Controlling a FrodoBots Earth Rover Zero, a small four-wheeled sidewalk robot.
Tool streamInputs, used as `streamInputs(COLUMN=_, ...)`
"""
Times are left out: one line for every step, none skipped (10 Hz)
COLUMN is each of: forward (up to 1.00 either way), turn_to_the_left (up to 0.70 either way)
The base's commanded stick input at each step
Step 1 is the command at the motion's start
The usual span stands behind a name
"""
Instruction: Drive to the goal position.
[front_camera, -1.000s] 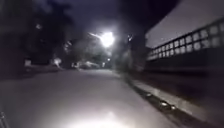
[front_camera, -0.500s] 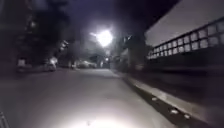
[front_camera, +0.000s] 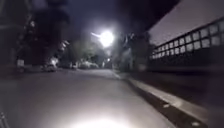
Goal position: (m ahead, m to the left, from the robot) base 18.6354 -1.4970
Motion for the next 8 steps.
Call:
streamInputs(forward=0.70, turn_to_the_left=0.00)
streamInputs(forward=0.70, turn_to_the_left=0.00)
streamInputs(forward=0.70, turn_to_the_left=0.00)
streamInputs(forward=0.70, turn_to_the_left=0.00)
streamInputs(forward=0.70, turn_to_the_left=0.00)
streamInputs(forward=0.70, turn_to_the_left=0.00)
streamInputs(forward=0.70, turn_to_the_left=0.00)
streamInputs(forward=0.70, turn_to_the_left=0.00)
